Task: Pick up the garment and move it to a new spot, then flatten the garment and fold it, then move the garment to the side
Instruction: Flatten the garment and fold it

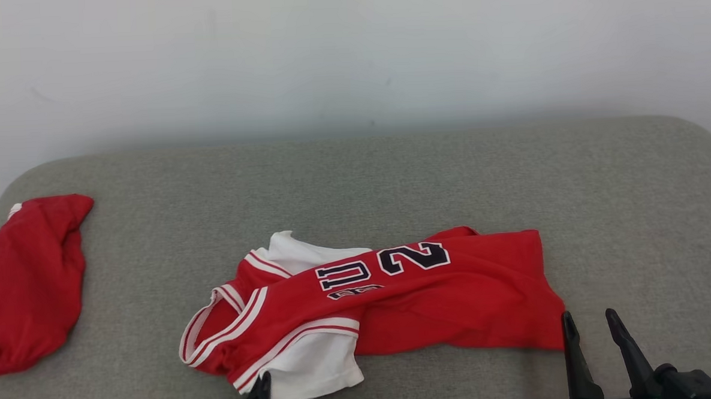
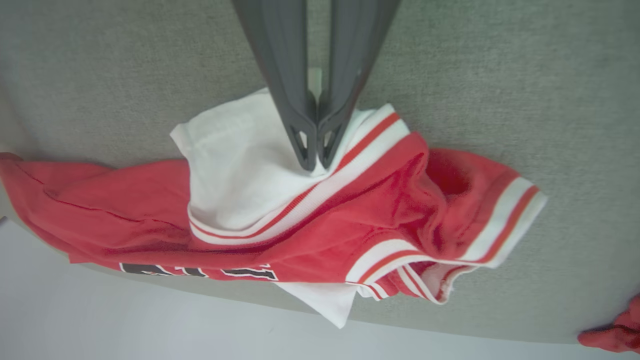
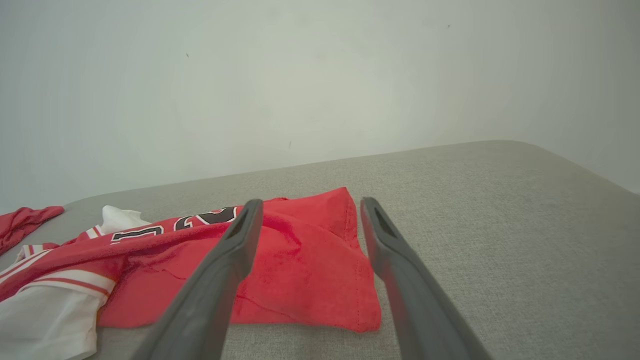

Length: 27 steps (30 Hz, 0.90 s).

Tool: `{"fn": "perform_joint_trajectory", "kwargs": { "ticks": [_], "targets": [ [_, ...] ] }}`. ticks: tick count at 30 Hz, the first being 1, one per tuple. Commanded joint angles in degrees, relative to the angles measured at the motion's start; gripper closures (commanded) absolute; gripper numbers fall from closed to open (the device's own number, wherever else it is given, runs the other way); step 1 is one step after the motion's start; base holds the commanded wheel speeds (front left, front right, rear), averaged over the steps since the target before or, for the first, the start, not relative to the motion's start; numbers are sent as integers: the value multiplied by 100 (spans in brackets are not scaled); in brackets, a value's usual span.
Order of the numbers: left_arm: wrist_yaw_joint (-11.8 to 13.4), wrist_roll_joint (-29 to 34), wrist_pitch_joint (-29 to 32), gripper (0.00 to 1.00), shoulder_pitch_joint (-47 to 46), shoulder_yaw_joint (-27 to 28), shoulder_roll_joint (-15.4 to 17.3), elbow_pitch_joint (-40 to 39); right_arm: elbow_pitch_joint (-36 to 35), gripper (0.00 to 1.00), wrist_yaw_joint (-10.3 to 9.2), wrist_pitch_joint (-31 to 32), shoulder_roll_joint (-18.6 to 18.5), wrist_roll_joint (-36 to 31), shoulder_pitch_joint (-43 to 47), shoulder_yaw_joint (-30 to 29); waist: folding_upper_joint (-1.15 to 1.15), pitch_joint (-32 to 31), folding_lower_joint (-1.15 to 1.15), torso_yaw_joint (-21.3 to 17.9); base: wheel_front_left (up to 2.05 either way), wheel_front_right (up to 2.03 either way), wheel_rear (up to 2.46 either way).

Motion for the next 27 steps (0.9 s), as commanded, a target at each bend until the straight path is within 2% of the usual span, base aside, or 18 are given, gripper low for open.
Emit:
{"fn": "perform_joint_trajectory", "kwargs": {
  "ticks": [1, 5, 9, 12, 14, 17, 18, 19, 27],
  "targets": [
    [20, 92, -16, 100, 158, 62, 88, -253, 25, 0, -13, -2, 41, 36, 65, -41, 0, -113, 0, 357, 0, 0, 0],
    [81, 67, -17, 100, 490, 223, 219, -921, 85, 0, -13, -3, 100, 72, 91, -42, 0, -181, 0, 736, 0, 0, 0],
    [246, -70, 103, 100, 921, 445, 412, -1491, 152, 0, -13, -3, 139, 84, 47, -1, 0, -199, 0, 995, 0, 0, 0],
    [351, -145, 285, 100, 1262, 556, 552, -1628, 201, 0, -13, -3, 156, 80, 2, 52, 0, -192, 0, 1030, 0, 0, 0],
    [370, -345, 375, 100, 1437, 631, 487, -1655, 228, 0, -13, -2, 152, 79, -28, 80, 0, -191, 0, 1010, 0, 0, 0],
    [408, -309, 443, 100, 1620, 598, 541, -1434, 262, 0, -13, -2, 125, 93, -11, 47, 0, -198, 0, 931, 0, 0, 0],
    [422, -271, 390, 59, 1596, 578, 537, -1398, 273, 0, -13, -3, 116, 96, 4, 50, 0, -203, 0, 913, 0, 0, 0],
    [432, -276, 338, 0, 1552, 592, 514, -1379, 278, 0, -13, -2, 107, 97, 13, 48, 0, -208, 0, 894, 0, 0, 0],
    [521, -102, 10, 0, 1315, 811, 465, -1713, 299, 0, -13, -3, 83, 97, -9, -36, 0, -235, 0, 798, 0, 0, 0]
  ]
}}
